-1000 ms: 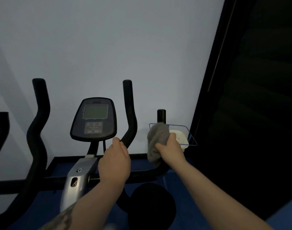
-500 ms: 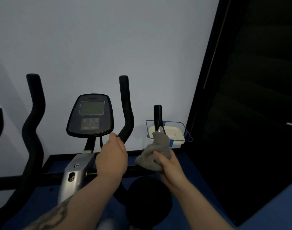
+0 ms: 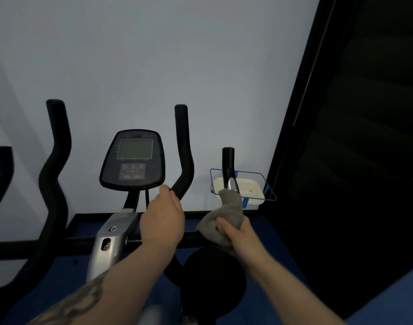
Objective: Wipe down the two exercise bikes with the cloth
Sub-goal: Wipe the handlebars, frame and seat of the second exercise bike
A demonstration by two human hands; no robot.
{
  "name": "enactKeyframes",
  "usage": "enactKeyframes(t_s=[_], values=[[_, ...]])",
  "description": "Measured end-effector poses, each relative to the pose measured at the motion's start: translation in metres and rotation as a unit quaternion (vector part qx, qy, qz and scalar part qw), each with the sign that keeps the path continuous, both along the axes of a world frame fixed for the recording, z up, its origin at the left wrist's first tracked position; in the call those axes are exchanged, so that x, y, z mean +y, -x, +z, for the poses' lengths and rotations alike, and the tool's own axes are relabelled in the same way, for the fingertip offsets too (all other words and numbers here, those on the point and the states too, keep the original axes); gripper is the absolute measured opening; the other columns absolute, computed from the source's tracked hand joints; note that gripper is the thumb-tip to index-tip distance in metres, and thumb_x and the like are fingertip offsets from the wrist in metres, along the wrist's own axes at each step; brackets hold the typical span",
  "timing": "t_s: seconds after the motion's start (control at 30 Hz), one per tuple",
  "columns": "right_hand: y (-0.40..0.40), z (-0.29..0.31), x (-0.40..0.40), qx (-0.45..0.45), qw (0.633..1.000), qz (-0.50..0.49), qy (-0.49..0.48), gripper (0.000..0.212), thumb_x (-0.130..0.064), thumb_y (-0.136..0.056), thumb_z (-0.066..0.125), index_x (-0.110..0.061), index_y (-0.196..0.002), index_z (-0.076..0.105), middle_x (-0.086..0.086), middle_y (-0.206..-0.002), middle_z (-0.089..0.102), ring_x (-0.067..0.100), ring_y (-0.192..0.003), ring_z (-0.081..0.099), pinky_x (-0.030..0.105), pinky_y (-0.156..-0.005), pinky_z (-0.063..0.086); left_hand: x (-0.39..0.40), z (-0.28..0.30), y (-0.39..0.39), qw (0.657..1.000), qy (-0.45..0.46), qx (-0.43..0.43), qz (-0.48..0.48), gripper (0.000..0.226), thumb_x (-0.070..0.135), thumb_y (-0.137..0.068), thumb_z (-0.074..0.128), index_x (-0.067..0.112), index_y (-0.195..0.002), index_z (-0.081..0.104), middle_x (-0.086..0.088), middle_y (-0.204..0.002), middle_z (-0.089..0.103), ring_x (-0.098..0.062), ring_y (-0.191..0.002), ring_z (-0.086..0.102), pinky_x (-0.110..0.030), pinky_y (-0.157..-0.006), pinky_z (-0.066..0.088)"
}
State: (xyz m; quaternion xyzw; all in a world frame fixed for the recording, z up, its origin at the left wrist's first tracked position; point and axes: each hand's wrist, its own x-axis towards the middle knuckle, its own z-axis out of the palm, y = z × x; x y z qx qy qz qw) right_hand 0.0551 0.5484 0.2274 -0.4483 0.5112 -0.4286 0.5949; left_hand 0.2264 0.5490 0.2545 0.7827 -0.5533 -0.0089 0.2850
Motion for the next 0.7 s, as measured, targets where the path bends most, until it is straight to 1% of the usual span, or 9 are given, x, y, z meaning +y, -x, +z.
enactKeyframes(t_s=[0.1, 0.17, 0.27, 0.4, 0.47, 0.53, 0.57, 0.63, 0.7], values=[[0.007, 0.026, -0.032, 0.015, 1.0, 0.021, 0.005, 0.039, -0.029, -0.088, 0.07, -0.012, -0.121, 0.059, 0.008, -0.112, 0.069, 0.021, -0.101, 0.067, 0.034, -0.083, 0.057, 0.0, 0.002, 0.0, 0.999, 0.024, 0.043, -0.003, 0.021, 0.024, -0.099, 0.023, 0.013, -0.104, 0.04, -0.003, -0.084, 0.051, -0.023, -0.072, 0.049, -0.035, -0.064, 0.041], [0.001, 0.033, -0.042, 0.008, 1.0, -0.015, 0.023, 0.042, -0.033, -0.086, 0.071, -0.011, -0.12, 0.06, 0.008, -0.113, 0.069, 0.021, -0.104, 0.065, 0.036, -0.094, 0.053, 0.001, 0.003, 0.003, 0.998, 0.038, 0.048, -0.011, 0.024, 0.027, -0.098, 0.024, 0.012, -0.104, 0.041, -0.005, -0.083, 0.052, -0.028, -0.074, 0.053, -0.039, -0.066, 0.045], [-0.008, 0.01, -0.022, 0.028, 0.997, -0.061, 0.04, 0.042, -0.026, -0.087, 0.071, -0.013, -0.122, 0.054, 0.006, -0.113, 0.066, 0.016, -0.101, 0.065, 0.028, -0.085, 0.054, 0.001, 0.003, 0.003, 0.998, 0.037, 0.052, -0.012, 0.023, 0.029, -0.098, 0.022, 0.014, -0.103, 0.04, -0.006, -0.083, 0.053, -0.029, -0.076, 0.055, -0.04, -0.067, 0.047], [0.01, 0.022, -0.03, 0.049, 0.997, 0.049, -0.017, 0.027, -0.028, -0.086, 0.072, -0.019, -0.109, 0.061, 0.004, -0.105, 0.07, 0.013, -0.089, 0.069, 0.025, -0.069, 0.056, -0.001, 0.002, 0.003, 0.998, 0.031, 0.054, -0.008, 0.013, 0.026, -0.099, 0.024, 0.017, -0.098, 0.034, -0.005, -0.081, 0.052, -0.026, -0.072, 0.05, -0.038, -0.064, 0.043], [0.011, 0.036, -0.037, 0.038, 0.996, 0.07, -0.036, 0.032, -0.033, -0.086, 0.071, -0.016, -0.112, 0.065, 0.005, -0.108, 0.071, 0.018, -0.097, 0.067, 0.031, -0.08, 0.056, -0.001, 0.001, 0.001, 0.999, 0.02, 0.029, -0.012, 0.011, 0.02, -0.1, 0.026, 0.015, -0.097, 0.035, -0.004, -0.081, 0.054, -0.022, -0.067, 0.048, -0.032, -0.057, 0.037], [0.002, 0.023, -0.027, 0.043, 0.999, 0.003, 0.002, 0.031, -0.034, -0.087, 0.07, -0.018, -0.114, 0.064, 0.003, -0.109, 0.071, 0.017, -0.1, 0.066, 0.033, -0.089, 0.053, -0.001, -0.001, -0.001, 1.0, 0.016, 0.018, -0.016, 0.01, 0.013, -0.101, 0.029, 0.013, -0.095, 0.037, -0.005, -0.078, 0.055, -0.018, -0.06, 0.044, -0.03, -0.047, 0.026], [-0.004, 0.011, -0.016, 0.034, 0.999, -0.03, 0.012, 0.03, -0.034, -0.087, 0.069, -0.021, -0.113, 0.064, 0.001, -0.107, 0.071, 0.014, -0.097, 0.067, 0.03, -0.086, 0.054, 0.0, -0.001, -0.001, 1.0, 0.017, 0.018, -0.013, 0.01, 0.011, -0.101, 0.029, 0.012, -0.095, 0.038, -0.003, -0.079, 0.053, -0.016, -0.059, 0.042, -0.029, -0.045, 0.023], [-0.005, 0.003, 0.003, 0.011, 0.999, -0.012, -0.029, 0.033, -0.041, -0.085, 0.07, -0.025, -0.113, 0.063, -0.003, -0.102, 0.071, 0.01, -0.089, 0.069, 0.022, -0.072, 0.056, 0.0, -0.001, -0.001, 1.0, 0.017, 0.014, -0.006, 0.012, 0.014, -0.1, 0.027, 0.013, -0.098, 0.039, -0.002, -0.082, 0.051, -0.017, -0.061, 0.043, -0.027, -0.049, 0.03], [0.005, 0.015, -0.007, 0.02, 0.996, 0.044, -0.08, 0.043, -0.047, -0.081, 0.072, -0.021, -0.114, 0.064, 0.0, -0.105, 0.072, 0.016, -0.095, 0.069, 0.028, -0.078, 0.057, -0.001, 0.001, 0.001, 0.998, 0.036, 0.046, -0.006, 0.015, 0.022, -0.1, 0.026, 0.014, -0.1, 0.039, -0.005, -0.082, 0.053, -0.025, -0.069, 0.05, -0.033, -0.061, 0.04]])
